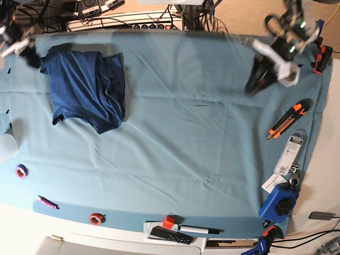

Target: Layout the t-shirt on the table in an organized manner, then fold the t-shirt properly

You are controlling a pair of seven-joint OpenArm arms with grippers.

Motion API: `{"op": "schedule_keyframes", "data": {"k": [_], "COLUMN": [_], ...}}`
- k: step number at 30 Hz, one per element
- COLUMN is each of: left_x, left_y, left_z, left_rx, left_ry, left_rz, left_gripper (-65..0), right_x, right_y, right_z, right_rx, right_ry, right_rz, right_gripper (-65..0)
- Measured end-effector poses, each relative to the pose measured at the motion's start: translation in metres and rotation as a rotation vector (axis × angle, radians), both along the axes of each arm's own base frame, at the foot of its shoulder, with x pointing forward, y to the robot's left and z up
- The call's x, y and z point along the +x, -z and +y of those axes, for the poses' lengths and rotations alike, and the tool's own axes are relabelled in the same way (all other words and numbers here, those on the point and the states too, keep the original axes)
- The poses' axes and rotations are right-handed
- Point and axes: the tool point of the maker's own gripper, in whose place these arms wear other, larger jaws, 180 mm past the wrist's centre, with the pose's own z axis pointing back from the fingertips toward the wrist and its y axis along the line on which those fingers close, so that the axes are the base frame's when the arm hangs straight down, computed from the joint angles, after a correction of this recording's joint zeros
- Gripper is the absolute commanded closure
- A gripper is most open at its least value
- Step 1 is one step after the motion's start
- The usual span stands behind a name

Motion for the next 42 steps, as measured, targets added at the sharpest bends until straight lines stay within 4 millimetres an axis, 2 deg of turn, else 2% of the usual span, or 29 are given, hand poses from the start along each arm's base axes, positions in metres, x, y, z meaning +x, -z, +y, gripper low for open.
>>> {"op": "schedule_keyframes", "data": {"k": [4,9,13,18,22,26,32,35,38,41,42], "left_x": [-0.037,-0.085,-0.110,-0.157,-0.173,-0.183,-0.171,-0.168,-0.149,-0.132,-0.132], "left_y": [0.016,0.034,0.049,0.091,0.109,0.132,0.179,0.199,0.208,0.214,0.221], "left_z": [0.015,0.016,0.017,0.022,0.038,0.062,0.097,0.108,0.116,0.120,0.128], "left_rx": [0.005,0.009,0.061,0.211,0.200,0.160,0.125,0.086,0.030,0.009,0.025], "left_ry": [-0.014,-0.009,0.030,0.129,0.094,-0.003,-0.149,-0.218,-0.283,-0.323,-0.378], "left_rz": [0.115,0.256,0.360,0.637,0.707,0.739,0.800,0.844,0.830,0.815,0.832], "left_gripper": [0.0,0.0,0.0,0.0,0.0,0.0,0.0,0.0,0.0,0.0,0.0], "right_x": [-0.028,-0.069,-0.098,-0.105,-0.104,-0.118,-0.153,-0.163,-0.167,-0.167,-0.166], "right_y": [0.010,0.026,0.039,0.043,0.059,0.096,0.159,0.192,0.220,0.245,0.252], "right_z": [0.008,0.018,0.030,0.037,0.055,0.090,0.133,0.142,0.146,0.138,0.134], "right_rx": [0.047,0.086,0.127,0.150,0.226,0.365,0.498,0.492,0.438,0.306,0.253], "right_ry": [0.009,0.038,0.072,0.082,0.050,-0.001,-0.105,-0.095,-0.117,-0.159,-0.177], "right_rz": [0.056,0.157,0.226,0.237,0.263,0.375,0.641,0.726,0.795,0.835,0.835], "right_gripper": [0.0,0.0,0.0,0.0,0.0,0.0,0.0,0.0,0.0,0.0,0.0]}}
